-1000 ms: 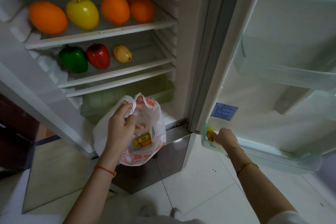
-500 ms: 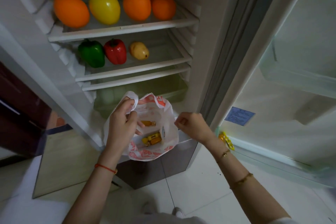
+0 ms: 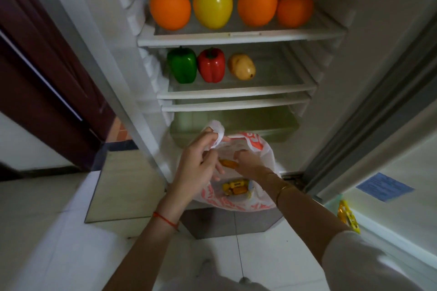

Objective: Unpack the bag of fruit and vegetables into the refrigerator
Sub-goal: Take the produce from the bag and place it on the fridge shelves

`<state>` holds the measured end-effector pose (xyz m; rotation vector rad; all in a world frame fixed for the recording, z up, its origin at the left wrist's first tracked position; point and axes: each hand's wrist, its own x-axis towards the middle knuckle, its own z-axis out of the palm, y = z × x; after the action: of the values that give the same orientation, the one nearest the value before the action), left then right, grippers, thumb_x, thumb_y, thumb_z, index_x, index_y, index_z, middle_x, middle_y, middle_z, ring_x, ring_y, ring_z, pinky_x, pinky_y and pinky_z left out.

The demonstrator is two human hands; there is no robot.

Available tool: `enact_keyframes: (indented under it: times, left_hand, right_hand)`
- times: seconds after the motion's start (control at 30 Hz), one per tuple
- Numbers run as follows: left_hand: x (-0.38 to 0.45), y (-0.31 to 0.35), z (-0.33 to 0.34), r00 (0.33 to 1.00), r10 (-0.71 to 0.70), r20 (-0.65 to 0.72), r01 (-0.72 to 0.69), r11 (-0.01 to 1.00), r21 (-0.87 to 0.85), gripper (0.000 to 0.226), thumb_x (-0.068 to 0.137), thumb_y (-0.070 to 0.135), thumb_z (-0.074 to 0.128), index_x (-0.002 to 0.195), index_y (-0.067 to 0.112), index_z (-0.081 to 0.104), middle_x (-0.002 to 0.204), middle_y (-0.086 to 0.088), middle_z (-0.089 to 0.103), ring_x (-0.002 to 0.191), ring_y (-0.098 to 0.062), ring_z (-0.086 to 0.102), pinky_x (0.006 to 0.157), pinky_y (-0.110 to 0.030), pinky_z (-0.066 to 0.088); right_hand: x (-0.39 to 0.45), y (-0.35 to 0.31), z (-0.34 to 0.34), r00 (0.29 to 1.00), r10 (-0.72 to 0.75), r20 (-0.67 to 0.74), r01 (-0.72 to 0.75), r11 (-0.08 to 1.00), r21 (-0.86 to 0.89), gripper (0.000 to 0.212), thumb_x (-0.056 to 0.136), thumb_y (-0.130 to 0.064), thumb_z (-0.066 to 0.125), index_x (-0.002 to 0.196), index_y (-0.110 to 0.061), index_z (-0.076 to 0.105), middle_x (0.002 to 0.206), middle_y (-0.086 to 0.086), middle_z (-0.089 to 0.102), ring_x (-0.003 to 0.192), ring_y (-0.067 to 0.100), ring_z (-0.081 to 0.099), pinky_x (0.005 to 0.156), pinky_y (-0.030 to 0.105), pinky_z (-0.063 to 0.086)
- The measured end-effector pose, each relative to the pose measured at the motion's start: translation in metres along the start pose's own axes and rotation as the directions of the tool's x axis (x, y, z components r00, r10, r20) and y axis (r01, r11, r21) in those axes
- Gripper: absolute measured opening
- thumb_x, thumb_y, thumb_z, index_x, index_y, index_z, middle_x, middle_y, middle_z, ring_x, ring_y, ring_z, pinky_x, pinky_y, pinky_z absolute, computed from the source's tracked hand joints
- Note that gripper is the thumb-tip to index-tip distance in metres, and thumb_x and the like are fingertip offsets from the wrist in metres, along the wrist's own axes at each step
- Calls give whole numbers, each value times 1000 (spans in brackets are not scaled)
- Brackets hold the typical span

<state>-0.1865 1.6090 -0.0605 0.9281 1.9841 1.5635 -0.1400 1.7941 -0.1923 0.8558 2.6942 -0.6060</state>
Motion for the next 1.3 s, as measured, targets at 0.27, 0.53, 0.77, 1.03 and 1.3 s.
enact_keyframes:
  times: [0.27, 0.53, 0.77, 1.03, 1.3]
  left_hand:
    - [11, -16, -15, 999, 30, 19, -31, 999, 18, 28, 95, -4, 43, 116, 6, 58, 122, -14, 60, 54, -18, 67, 43, -43, 56]
    - [21, -18, -16, 1000, 12, 28, -13, 1000, 13, 29, 94, -7, 42, 115, 6, 57, 108, -18, 64, 53, -19, 67, 43, -35, 55]
    - [19, -15, -6, 999, -49, 11, 49, 999, -23, 34, 96, -8, 40, 114, 15, 56, 79, 4, 66, 50, -20, 65, 44, -32, 55]
    - [17, -8, 1, 999, -19, 50, 18, 1000, 8, 49, 97, -7, 41, 101, 41, 53, 87, 6, 66, 52, -14, 66, 45, -27, 55]
    - [14, -14, 3, 998, -51, 49, 49, 998, 36, 34, 97, -2, 44, 116, 25, 53, 91, -6, 64, 57, -16, 68, 49, -36, 59]
  right_hand:
    - [49, 7, 42, 998, -43, -39, 37, 988, -148, 34, 101, -28, 38, 126, -13, 57, 122, 7, 62, 109, 26, 57, 91, 31, 43]
    - [39, 5, 32, 973, -194, 125, 204, 976, -76, 19, 88, -36, 63, 93, -18, 58, 90, -3, 56, 83, 15, 53, 74, 23, 39]
    - [3, 38, 37, 956, -246, 161, 273, 945, -179, 17, 92, -30, 60, 100, -15, 62, 105, 8, 63, 100, 26, 59, 82, 28, 39]
    - [-1, 38, 51, 965, -212, 152, 252, 908, -335, 33, 102, -33, 43, 125, -12, 56, 125, 10, 61, 117, 29, 58, 104, 36, 41]
    - [-1, 37, 52, 968, -228, 107, 247, 941, -229, 33, 97, -32, 54, 124, -13, 59, 124, 9, 62, 118, 28, 57, 105, 37, 43]
